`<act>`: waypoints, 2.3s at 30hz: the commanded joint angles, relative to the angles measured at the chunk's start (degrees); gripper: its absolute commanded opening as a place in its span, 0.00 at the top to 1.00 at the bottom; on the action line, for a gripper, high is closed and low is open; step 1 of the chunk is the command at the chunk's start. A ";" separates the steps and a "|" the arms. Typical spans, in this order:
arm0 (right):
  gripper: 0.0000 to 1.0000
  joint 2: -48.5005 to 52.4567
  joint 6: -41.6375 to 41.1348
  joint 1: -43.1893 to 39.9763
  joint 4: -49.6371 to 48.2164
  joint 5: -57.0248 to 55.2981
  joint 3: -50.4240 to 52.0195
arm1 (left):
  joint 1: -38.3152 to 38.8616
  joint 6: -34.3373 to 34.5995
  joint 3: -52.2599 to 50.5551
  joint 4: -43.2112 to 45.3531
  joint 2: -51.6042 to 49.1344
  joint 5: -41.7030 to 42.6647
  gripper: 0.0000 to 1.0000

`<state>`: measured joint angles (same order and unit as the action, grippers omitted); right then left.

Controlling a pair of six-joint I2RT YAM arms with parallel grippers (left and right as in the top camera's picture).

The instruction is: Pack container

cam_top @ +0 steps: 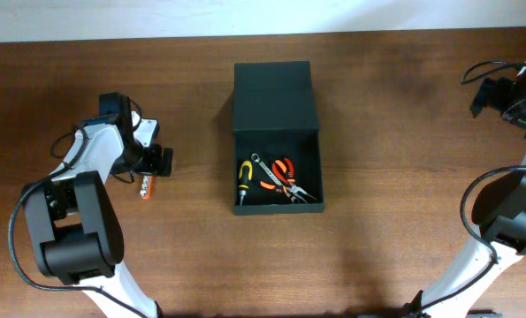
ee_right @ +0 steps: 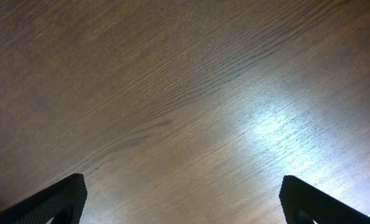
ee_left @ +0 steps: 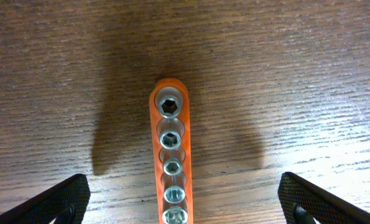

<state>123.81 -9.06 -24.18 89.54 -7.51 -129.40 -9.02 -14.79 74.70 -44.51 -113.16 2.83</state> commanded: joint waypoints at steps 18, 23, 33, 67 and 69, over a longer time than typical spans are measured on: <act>0.01 -0.44 -0.46 -0.22 -0.02 -0.26 0.02 | -0.94 1.25 0.90 -0.07 -0.42 1.55 0.01; 0.01 -0.44 -0.46 -0.22 -0.02 -0.26 0.02 | -0.96 1.27 0.87 -0.07 -0.42 2.34 0.01; 0.01 -0.44 -0.46 -0.22 -0.02 -0.26 0.02 | -0.94 2.54 0.87 -1.51 -2.78 2.34 0.01; 0.01 -0.44 -0.46 -0.22 -0.02 -0.26 0.02 | -0.94 2.51 0.90 -0.94 -2.89 0.35 0.32; 0.01 -0.44 -0.46 -0.22 -0.02 -0.26 0.02 | -0.96 2.51 0.90 -0.94 -2.89 0.35 0.40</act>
<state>123.83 -9.04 -24.18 89.54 -7.51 -129.40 -9.56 -12.32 75.02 -45.39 -114.45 3.18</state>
